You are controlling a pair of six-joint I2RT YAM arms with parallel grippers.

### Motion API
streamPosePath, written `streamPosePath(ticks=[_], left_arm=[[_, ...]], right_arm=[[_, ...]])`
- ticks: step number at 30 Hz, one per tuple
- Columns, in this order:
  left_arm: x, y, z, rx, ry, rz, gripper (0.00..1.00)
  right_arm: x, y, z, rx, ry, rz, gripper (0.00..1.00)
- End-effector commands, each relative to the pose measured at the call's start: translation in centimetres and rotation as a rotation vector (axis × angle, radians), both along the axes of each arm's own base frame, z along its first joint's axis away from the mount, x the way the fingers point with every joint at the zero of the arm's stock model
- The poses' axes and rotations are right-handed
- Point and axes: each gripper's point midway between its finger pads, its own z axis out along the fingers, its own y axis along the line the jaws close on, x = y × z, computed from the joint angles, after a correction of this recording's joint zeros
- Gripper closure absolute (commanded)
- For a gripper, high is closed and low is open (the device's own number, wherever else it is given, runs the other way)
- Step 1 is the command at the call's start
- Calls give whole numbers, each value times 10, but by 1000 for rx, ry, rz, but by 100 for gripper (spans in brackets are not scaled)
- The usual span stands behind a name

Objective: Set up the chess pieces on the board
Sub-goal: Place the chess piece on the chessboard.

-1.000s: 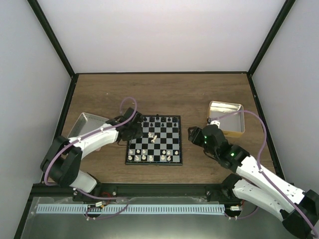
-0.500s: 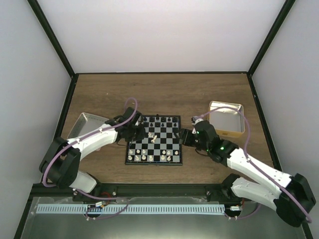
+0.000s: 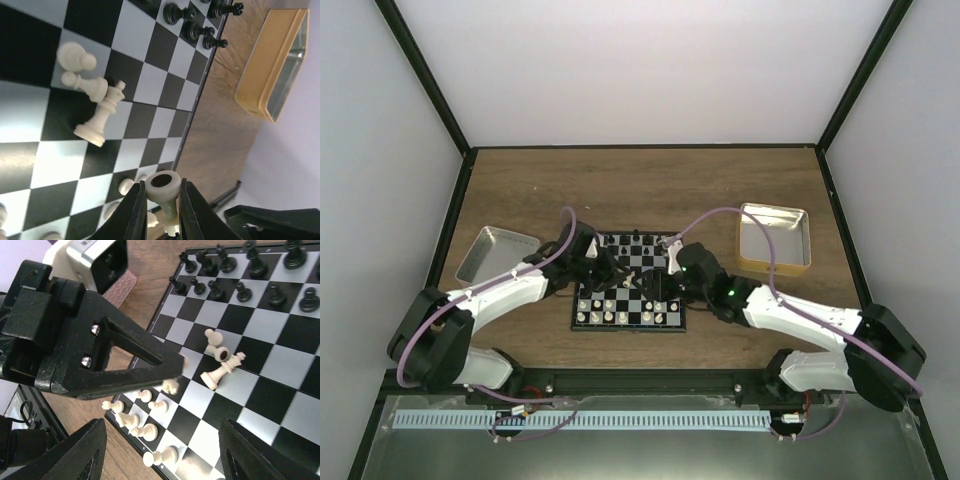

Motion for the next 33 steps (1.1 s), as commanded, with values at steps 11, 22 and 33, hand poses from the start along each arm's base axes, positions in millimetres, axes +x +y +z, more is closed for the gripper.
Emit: streamPosePath(ticks=[11,22,33], left_arm=[[-8,-23,37,-348,199,136,91],[-8,-22,34,-372,223,169,91],[-7,-25,41,-407,223,161,91]], right_arm=[[14,26,14,6,-119,-15,50],[27,28,13,-9,-155,-50,67],[39,31,19,-51,-254,-47,86]])
